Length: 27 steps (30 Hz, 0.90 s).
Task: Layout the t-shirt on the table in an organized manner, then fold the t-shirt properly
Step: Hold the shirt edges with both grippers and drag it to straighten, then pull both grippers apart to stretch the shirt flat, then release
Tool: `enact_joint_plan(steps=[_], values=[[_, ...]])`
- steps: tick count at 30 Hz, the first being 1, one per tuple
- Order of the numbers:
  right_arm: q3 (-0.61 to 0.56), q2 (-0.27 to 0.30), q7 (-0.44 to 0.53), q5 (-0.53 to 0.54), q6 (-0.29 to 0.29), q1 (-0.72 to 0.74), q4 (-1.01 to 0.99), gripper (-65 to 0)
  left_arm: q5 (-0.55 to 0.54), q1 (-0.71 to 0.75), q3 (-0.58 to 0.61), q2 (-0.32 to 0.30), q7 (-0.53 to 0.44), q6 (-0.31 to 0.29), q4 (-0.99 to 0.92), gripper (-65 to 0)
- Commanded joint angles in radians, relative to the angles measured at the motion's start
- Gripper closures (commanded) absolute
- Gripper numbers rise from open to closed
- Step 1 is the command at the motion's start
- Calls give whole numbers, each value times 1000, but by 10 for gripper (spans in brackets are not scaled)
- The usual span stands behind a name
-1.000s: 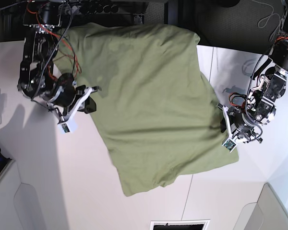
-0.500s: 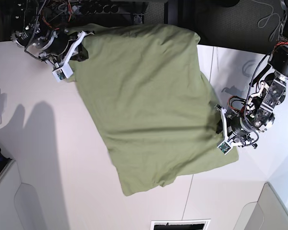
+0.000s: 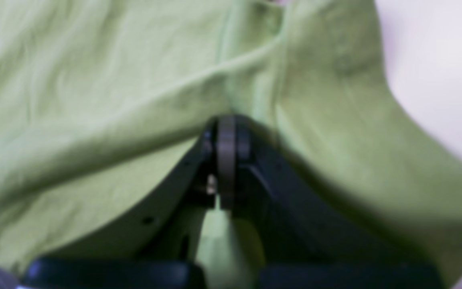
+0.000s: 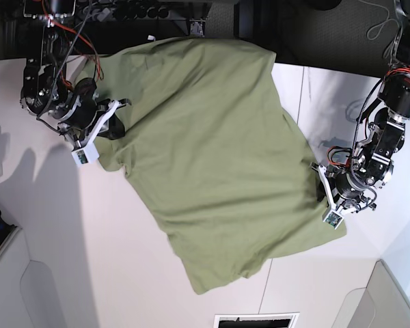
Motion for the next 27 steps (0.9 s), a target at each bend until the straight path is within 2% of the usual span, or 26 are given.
enact_joint_plan(steps=[1, 8, 17, 21, 24, 27], values=[[2, 9, -60, -70, -26, 35, -49, 0, 27, 13, 4, -23, 106, -4, -14, -219], [2, 9, -21, -71, -26, 289, -279, 0, 5, 69, 4, -31, 167, -4, -14, -219], [2, 9, -31, -64, -46, 475, -315, 0, -92, 148, -2, -31, 193, -56, 2, -219], [5, 9, -88, -17, -45, 456, -252, 0, -91, 148, -78, -31, 193, -60, 74, -219], [18, 8, -131, 30, -45, 370, -128, 0, -92, 147, -177, -31, 209, -94, 159, -219], [31, 9, -155, 55, -45, 254, 21, 0, -92, 141, -265, -30, 207, -94, 236, -219]])
